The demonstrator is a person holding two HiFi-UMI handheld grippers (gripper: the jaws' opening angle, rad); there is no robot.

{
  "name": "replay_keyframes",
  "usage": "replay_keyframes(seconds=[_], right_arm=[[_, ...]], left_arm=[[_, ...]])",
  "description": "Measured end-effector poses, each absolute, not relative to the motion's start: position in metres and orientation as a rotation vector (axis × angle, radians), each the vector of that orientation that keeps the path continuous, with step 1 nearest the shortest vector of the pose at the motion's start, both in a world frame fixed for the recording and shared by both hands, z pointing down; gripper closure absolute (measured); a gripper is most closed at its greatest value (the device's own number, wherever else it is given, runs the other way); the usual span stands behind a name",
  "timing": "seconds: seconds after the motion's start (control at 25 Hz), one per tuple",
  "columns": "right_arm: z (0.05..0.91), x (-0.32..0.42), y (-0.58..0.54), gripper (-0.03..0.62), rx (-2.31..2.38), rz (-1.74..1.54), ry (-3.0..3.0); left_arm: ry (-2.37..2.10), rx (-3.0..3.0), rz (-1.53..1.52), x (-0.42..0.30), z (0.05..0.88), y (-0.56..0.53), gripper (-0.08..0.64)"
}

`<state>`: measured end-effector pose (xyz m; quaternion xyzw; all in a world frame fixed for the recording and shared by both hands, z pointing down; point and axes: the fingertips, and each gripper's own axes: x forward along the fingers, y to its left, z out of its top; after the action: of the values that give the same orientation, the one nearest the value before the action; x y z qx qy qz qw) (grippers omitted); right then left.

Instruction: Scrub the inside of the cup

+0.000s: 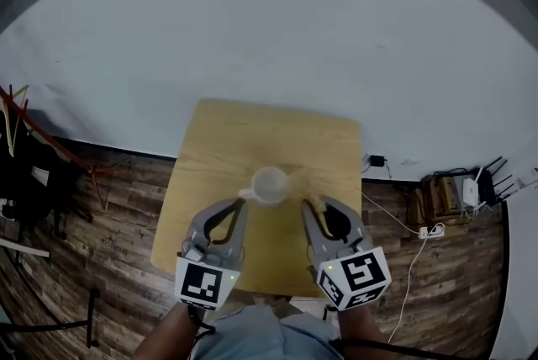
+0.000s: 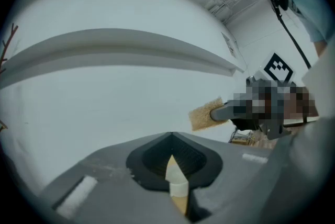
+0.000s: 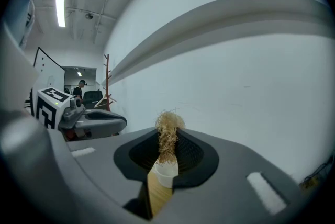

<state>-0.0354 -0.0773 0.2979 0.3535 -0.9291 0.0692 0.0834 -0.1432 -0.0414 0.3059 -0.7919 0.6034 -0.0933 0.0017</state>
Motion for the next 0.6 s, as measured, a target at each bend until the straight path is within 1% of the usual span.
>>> replay_keyframes(seconds=[0.36,0.6], right_arm=[[0.358,-0.060,-0.089,0.525,1.082,0.330,-2.634],[0.392,-0.068,-0.095,0.525,1.113,0.436,-2.592]], left_arm=[[1.722,-2.725,-0.307,-0.167,0.372,-0.071,0.543],[1.614,-2.897,-0.256,-0.187,0.423,-0.089,0.543]])
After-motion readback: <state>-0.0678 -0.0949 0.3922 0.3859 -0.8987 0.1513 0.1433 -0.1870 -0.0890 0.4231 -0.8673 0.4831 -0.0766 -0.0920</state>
